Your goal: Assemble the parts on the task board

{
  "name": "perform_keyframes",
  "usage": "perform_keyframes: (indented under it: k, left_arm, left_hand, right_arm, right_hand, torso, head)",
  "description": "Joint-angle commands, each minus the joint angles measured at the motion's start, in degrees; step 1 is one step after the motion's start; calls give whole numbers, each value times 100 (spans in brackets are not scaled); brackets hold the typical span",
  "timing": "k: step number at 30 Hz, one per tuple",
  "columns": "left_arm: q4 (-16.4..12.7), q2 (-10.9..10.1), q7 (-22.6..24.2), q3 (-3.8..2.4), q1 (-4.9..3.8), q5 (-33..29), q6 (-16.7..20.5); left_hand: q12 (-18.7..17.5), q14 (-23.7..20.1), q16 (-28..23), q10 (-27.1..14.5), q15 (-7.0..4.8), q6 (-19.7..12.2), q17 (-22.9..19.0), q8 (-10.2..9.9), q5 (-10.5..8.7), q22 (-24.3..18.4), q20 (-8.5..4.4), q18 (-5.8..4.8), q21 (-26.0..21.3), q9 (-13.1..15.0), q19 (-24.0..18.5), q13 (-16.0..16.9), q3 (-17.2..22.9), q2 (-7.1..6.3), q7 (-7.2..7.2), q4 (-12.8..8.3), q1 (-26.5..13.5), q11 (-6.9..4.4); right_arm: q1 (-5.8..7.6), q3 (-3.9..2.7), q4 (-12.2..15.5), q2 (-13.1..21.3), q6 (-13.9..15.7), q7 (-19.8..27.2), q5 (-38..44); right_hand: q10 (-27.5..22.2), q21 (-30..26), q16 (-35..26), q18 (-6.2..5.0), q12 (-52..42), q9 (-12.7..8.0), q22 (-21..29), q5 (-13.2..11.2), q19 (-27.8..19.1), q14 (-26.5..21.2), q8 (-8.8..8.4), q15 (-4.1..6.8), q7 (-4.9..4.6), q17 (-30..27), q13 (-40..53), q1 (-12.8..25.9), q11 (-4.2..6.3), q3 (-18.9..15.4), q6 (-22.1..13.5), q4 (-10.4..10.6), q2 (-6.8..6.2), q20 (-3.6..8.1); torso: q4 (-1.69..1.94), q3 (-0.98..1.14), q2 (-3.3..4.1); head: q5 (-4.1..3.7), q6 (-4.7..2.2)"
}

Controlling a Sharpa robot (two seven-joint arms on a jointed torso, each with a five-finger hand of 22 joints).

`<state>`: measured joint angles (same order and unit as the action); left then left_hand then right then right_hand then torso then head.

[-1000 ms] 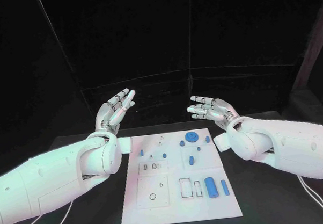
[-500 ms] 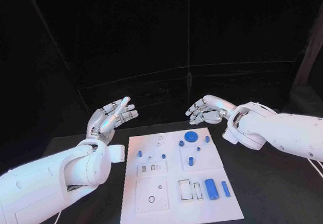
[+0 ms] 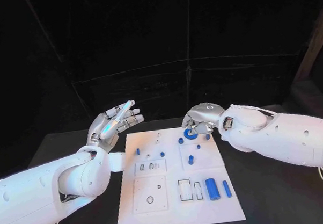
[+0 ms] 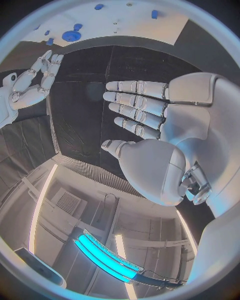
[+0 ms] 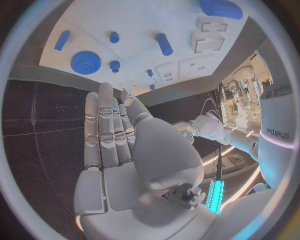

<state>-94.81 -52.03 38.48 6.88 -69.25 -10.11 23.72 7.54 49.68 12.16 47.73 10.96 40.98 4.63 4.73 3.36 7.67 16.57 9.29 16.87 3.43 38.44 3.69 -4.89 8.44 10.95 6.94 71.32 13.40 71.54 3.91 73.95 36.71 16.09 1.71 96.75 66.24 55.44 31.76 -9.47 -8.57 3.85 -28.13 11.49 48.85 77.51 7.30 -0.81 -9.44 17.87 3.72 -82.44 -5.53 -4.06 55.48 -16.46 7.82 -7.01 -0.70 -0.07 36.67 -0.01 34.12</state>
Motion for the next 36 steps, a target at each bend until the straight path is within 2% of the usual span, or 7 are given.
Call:
perform_keyframes:
  k: [1,4,10,13,15,20,36]
  left_arm:
    - [-153,-39,273,-7,-13,-30,-137]
    - [-211,-59,268,-7,-14,-30,-150]
    - [-242,-78,248,-7,-14,-30,-180]
    - [-242,-69,235,-8,-14,-30,-209]
    - [-249,-63,225,-8,-14,-30,-228]
    - [-251,-44,197,-7,-14,-30,-265]
    - [-272,-43,103,-8,-15,-31,-376]
  left_hand:
    - [-17,44,-16,36,-6,24,-6,-11,36,-6,-2,60,32,3,41,-4,1,20,530,-22,58,-5]
    - [-18,44,-16,36,-6,24,-6,-11,36,-6,-2,60,32,3,41,-4,1,21,530,-22,58,-5]
    - [-19,45,-17,36,-6,17,-7,-13,36,-7,-2,60,31,2,42,-4,3,23,530,-23,58,-5]
    - [-20,45,-18,36,-6,25,-8,-13,36,-8,-2,60,31,2,42,-5,4,25,531,-23,57,-5]
    - [-20,45,-18,36,-6,25,-8,-13,36,-8,-2,60,31,2,42,-5,4,25,531,-23,57,-5]
    - [-22,47,-20,37,-5,29,-9,-14,35,-10,-2,60,30,2,44,-5,6,32,532,-21,54,-4]
    - [-32,62,-22,34,-7,39,-15,-21,36,-18,-3,60,27,1,53,-6,22,47,536,-38,65,-2]
  right_arm:
    - [20,-8,11,-49,-318,-311,959]
    - [21,-10,1,-78,-355,-304,921]
    - [21,-13,-33,-143,-395,-285,762]
    - [22,-14,-53,-154,-373,-303,704]
    - [22,-15,-69,-154,-368,-316,658]
    - [24,-17,-136,-177,-383,-308,550]
    - [40,-19,-447,-367,-557,-264,237]
  right_hand:
    - [-69,446,478,-103,194,-11,-261,-4,361,515,-130,74,73,400,0,242,56,149,88,17,-110,101]
    - [-124,565,556,-68,232,-10,-446,-52,517,546,-152,70,62,472,1,326,37,175,85,26,-135,90]
    - [-324,697,682,-33,327,-12,-651,-98,694,541,-228,47,32,605,1,428,-5,242,20,30,-180,53]
    - [-392,931,831,32,334,-9,-1053,-102,977,583,-277,37,27,722,11,492,-14,292,-22,42,-215,37]
    - [-418,1027,951,59,330,-8,-1213,-104,1087,595,-292,33,19,840,14,525,-21,317,-28,52,-228,32]
    - [-452,1111,1118,80,328,-6,-1345,-96,1178,606,-306,26,12,1020,15,543,-30,359,-31,60,-222,27]
    - [-575,1219,1374,100,335,-10,-1490,-106,1263,556,-343,-4,-11,1277,-2,600,-63,548,-37,112,-101,-1]
  torso:
    - [55,-1,166]
    - [75,6,220]
    - [108,-1,330]
    - [124,4,365]
    - [143,3,399]
    - [162,5,429]
    - [166,-2,468]
  head:
    - [-17,21]
    - [1,35]
    - [-26,31]
    - [-37,36]
    - [-55,15]
    - [-77,10]
    - [-86,64]
